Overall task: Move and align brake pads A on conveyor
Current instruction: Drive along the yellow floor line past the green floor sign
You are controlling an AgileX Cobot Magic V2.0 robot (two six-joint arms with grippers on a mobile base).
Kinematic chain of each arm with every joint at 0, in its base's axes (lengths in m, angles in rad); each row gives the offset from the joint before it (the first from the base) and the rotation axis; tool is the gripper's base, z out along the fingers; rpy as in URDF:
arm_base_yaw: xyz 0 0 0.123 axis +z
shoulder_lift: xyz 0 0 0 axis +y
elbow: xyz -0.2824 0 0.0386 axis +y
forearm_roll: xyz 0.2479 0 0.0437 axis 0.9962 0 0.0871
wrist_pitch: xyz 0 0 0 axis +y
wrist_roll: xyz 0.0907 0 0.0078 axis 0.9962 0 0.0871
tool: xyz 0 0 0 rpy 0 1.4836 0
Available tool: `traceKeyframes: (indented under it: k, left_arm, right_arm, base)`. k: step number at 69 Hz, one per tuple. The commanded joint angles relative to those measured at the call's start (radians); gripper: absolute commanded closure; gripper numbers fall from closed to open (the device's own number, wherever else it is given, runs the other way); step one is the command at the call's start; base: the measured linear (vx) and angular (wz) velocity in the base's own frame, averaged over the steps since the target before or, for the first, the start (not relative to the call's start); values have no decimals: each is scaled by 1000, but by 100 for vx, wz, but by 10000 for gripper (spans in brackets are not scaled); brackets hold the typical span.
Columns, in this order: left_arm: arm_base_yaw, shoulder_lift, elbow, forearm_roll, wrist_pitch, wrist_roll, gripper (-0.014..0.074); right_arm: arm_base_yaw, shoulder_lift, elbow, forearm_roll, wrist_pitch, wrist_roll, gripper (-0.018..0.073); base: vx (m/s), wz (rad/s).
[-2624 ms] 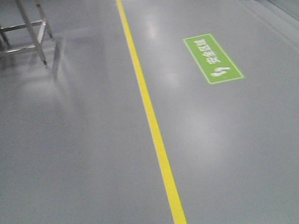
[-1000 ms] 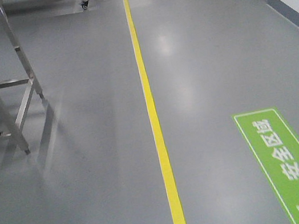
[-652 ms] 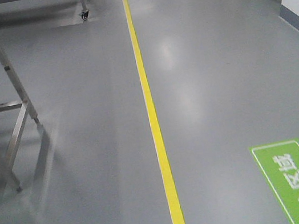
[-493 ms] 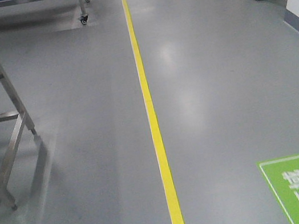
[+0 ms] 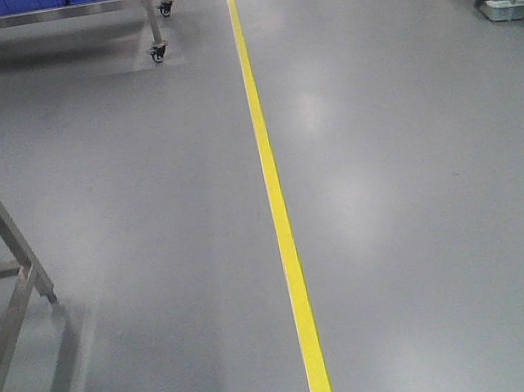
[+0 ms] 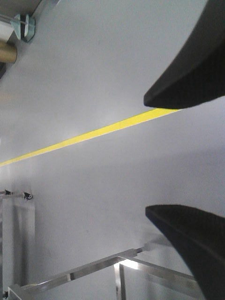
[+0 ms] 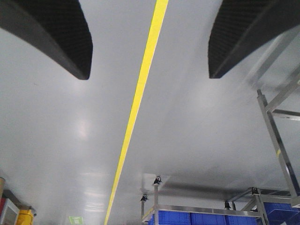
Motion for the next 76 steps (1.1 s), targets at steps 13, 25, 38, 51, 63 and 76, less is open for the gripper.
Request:
traceKeyframes:
  k: [13,25,38,51,63,76]
  left_arm:
    - [-5,16,-24,-6,-75,-1,157]
    - [-5,16,-24,-6,-75,-1,157]
    - [-5,16,-24,-6,-75,-1,157]
    - [-5,16,-24,-6,-75,-1,157]
    - [-5,16,-24,-6,-75,-1,157]
    - [-5,16,-24,-6,-75,-1,157]
  right_arm:
    - [-3,14,-27,-6,-73,-12,54]
    - [-3,14,-27,-6,-73,-12,54]
    - [-3,14,-27,-6,-73,-12,54]
    - [-3,14,-27,-6,-73,-12,54]
    - [-3,14,-27,-6,-73,-12,54]
    - [-3,14,-27,-6,-73,-12,54]
  base:
    - [75,9]
    - [73,2]
    - [72,-4]
    - [69,-1]
    - [65,11]
    - [61,25]
